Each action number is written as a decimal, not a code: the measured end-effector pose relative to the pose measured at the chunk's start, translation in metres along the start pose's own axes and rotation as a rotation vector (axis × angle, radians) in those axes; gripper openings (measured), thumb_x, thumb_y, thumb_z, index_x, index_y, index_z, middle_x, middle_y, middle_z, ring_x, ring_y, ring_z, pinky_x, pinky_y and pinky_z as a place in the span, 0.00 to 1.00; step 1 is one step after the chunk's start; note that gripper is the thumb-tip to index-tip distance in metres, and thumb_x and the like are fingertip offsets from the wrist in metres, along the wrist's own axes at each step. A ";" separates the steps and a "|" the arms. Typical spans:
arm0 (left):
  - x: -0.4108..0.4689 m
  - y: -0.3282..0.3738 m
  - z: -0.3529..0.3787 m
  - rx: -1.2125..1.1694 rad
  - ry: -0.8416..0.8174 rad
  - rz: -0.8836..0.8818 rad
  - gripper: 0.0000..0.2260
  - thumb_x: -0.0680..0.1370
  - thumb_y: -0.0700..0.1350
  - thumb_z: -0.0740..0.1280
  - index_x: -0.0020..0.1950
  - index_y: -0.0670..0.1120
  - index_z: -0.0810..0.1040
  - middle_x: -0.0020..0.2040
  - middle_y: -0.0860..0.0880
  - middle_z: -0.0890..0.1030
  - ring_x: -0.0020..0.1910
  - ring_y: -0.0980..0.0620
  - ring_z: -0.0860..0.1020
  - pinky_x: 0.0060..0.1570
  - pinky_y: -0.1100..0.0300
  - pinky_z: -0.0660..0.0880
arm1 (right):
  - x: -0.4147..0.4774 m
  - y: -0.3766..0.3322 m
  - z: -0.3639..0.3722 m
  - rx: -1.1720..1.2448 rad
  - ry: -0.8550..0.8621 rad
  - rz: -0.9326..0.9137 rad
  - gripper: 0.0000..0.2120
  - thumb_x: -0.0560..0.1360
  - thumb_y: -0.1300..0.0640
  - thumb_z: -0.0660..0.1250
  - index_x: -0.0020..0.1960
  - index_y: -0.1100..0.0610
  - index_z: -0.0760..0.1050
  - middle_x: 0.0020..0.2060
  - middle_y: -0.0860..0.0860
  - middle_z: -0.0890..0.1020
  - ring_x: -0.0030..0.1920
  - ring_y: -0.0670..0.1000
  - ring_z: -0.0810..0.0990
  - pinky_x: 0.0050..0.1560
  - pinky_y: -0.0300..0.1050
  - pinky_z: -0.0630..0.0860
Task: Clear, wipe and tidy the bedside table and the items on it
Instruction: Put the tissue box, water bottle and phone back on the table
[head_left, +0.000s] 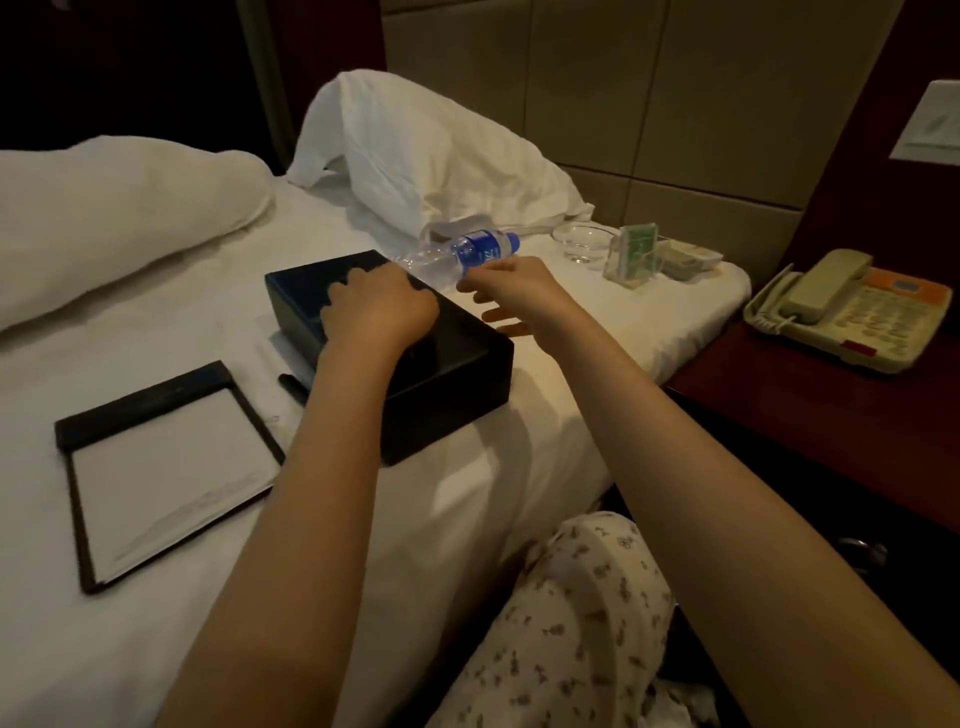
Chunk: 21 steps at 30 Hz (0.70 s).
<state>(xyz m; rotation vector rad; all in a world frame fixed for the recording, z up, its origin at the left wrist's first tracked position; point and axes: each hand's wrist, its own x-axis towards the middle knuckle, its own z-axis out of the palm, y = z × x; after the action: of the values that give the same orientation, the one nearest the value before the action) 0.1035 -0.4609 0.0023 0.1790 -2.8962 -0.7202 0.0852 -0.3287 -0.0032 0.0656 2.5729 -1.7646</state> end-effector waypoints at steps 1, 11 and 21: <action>0.000 -0.008 -0.003 -0.014 0.003 -0.037 0.20 0.77 0.48 0.59 0.68 0.45 0.70 0.67 0.37 0.69 0.66 0.36 0.66 0.65 0.46 0.66 | -0.002 -0.001 0.004 -0.059 -0.038 -0.004 0.14 0.73 0.51 0.68 0.57 0.55 0.75 0.49 0.50 0.76 0.45 0.48 0.74 0.33 0.37 0.67; -0.003 -0.036 -0.001 -0.336 0.011 -0.165 0.33 0.75 0.49 0.67 0.75 0.46 0.56 0.75 0.41 0.52 0.71 0.38 0.61 0.67 0.47 0.64 | -0.004 0.002 0.033 -0.402 -0.030 0.090 0.26 0.65 0.38 0.70 0.50 0.57 0.69 0.43 0.51 0.74 0.42 0.50 0.75 0.41 0.42 0.70; -0.005 -0.010 0.006 -0.445 0.040 -0.077 0.37 0.72 0.50 0.69 0.76 0.46 0.54 0.75 0.41 0.54 0.74 0.40 0.56 0.70 0.47 0.62 | -0.014 0.003 -0.002 -0.484 0.242 -0.007 0.22 0.62 0.38 0.72 0.40 0.56 0.72 0.33 0.48 0.74 0.38 0.49 0.76 0.27 0.40 0.63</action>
<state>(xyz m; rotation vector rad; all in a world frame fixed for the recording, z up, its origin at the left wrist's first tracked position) 0.1081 -0.4668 -0.0080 0.2459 -2.6188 -1.3285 0.0992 -0.3260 -0.0046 0.2748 3.0951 -1.1487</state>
